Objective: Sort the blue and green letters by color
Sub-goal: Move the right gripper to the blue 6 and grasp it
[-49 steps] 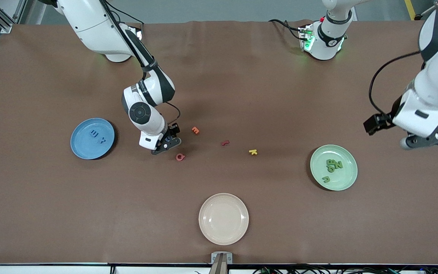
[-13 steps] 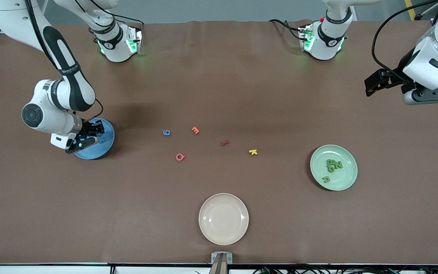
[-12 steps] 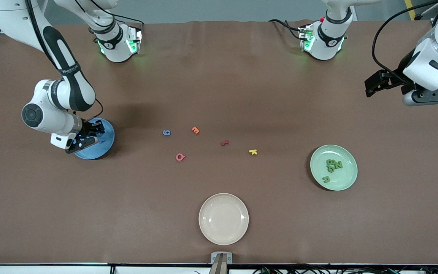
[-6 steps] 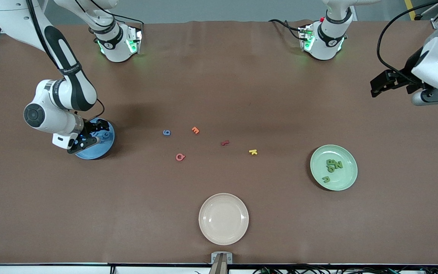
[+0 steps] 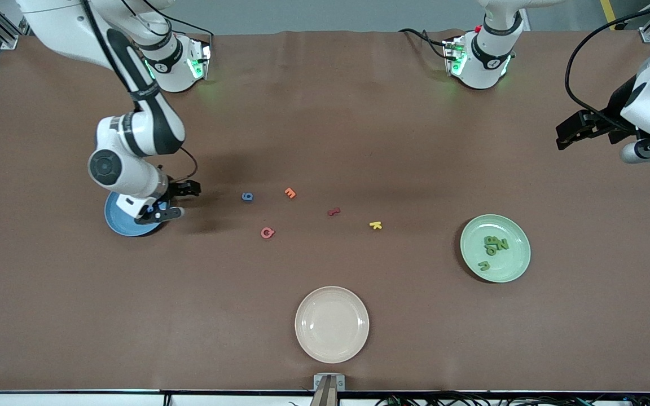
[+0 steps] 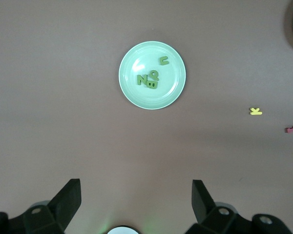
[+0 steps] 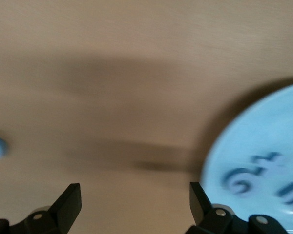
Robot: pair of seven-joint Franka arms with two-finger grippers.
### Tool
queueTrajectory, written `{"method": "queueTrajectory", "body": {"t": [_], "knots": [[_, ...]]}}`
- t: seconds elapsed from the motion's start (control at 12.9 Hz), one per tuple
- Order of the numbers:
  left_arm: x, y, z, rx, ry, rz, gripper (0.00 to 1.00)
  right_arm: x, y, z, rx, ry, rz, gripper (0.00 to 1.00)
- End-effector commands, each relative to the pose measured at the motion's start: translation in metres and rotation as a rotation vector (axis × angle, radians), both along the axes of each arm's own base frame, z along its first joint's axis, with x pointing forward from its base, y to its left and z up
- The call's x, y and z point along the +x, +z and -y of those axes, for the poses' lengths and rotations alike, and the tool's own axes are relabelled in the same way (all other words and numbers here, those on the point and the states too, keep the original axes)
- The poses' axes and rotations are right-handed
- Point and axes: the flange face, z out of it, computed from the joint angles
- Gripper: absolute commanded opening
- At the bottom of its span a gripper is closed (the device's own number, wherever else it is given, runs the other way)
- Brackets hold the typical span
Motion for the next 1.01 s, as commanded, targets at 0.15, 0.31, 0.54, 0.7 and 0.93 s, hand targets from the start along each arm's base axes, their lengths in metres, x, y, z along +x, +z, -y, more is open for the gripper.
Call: {"method": "queueTrajectory", "body": {"t": [0.15,0.31,0.54,0.7,0.93], "knots": [[-0.008,0.010,-0.007,-0.002,-0.002,0.003,1.00,-0.014,0.011,-0.089,-0.013,-0.131,0.044,0.98],[-0.008,0.012,-0.012,-0.001,-0.026,0.006,1.00,-0.023,0.000,-0.115,-0.022,-0.174,0.058,0.98],[-0.003,0.007,-0.026,-0.002,-0.017,0.001,1.00,-0.032,-0.029,-0.142,-0.015,-0.204,0.099,0.97],[-0.004,0.006,-0.025,-0.001,-0.018,-0.002,1.00,-0.035,-0.033,-0.148,-0.015,-0.201,0.104,0.91],[-0.004,0.004,-0.022,-0.001,-0.024,0.000,1.00,-0.037,-0.042,-0.152,-0.017,-0.192,0.105,0.77]]}}
